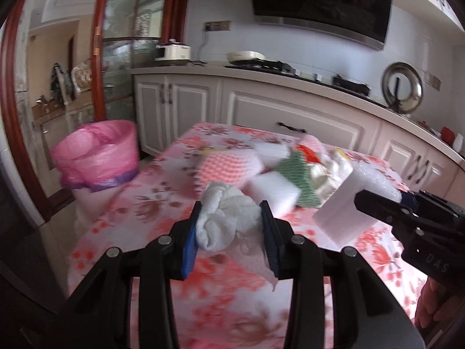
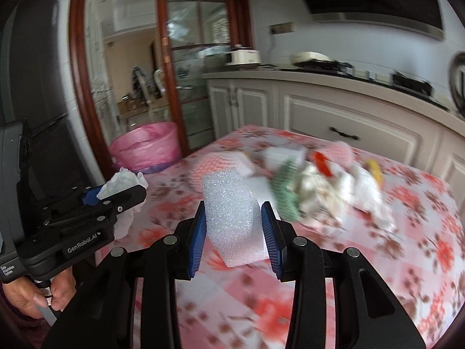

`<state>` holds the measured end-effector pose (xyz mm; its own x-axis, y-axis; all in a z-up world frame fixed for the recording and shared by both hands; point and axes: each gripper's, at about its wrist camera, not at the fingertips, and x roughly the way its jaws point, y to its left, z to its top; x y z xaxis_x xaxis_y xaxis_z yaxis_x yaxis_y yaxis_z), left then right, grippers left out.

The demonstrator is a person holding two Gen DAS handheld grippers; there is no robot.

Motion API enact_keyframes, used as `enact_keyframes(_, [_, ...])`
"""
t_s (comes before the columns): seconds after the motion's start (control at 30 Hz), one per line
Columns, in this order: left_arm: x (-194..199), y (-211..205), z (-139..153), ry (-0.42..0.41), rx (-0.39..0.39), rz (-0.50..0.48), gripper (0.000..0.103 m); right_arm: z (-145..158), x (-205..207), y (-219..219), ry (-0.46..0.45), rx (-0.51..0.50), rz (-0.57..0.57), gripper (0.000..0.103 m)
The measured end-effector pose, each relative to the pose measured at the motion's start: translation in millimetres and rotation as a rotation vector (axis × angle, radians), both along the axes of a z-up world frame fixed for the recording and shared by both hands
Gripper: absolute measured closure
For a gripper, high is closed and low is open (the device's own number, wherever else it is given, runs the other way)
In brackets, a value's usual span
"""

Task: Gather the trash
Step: 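Carry the foam block and tissue to the pink bin with both grippers, then open both grippers over the bin and return to the table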

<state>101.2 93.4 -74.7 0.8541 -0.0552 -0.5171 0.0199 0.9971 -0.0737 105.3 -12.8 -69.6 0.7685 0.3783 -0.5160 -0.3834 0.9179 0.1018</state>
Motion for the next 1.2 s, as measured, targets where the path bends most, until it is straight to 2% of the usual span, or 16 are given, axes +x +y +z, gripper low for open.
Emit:
enact_keyframes(0.13, [0, 37, 4, -0.018, 0.023, 0.096, 0.065, 3, 21, 38, 0.000, -0.009, 0.083, 0.066])
enact_keyframes(0.33, [22, 90, 11, -0.009, 0.038, 0.199, 0.065, 15, 69, 93, -0.012, 0.011, 0.192, 0.065])
enact_keyframes(0.53, [68, 161, 30, -0.018, 0.053, 0.302, 0.064, 40, 127, 159, -0.059, 0.045, 0.304, 0.065])
enact_keyframes(0.73, [121, 224, 40, -0.023, 0.074, 0.353, 0.062, 56, 190, 222, -0.071, 0.090, 0.420, 0.065])
enact_keyframes(1.0, [191, 310, 29, 0.006, -0.020, 0.376, 0.061, 48, 269, 281, -0.026, 0.155, 0.483, 0.065])
enact_keyframes(1.07, [204, 322, 21, 0.022, -0.040, 0.365, 0.056, 39, 287, 290, 0.011, 0.183, 0.485, 0.063])
enact_keyframes(1.1, [210, 326, 18, 0.027, -0.047, 0.365, 0.052, 35, 292, 293, 0.028, 0.188, 0.485, 0.055])
enact_keyframes(1.17, [219, 334, 8, 0.043, -0.070, 0.383, 0.033, 24, 305, 298, 0.074, 0.198, 0.460, 0.043])
enact_keyframes(1.2, [222, 335, 5, 0.046, -0.075, 0.395, 0.032, 22, 308, 298, 0.080, 0.210, 0.458, 0.043])
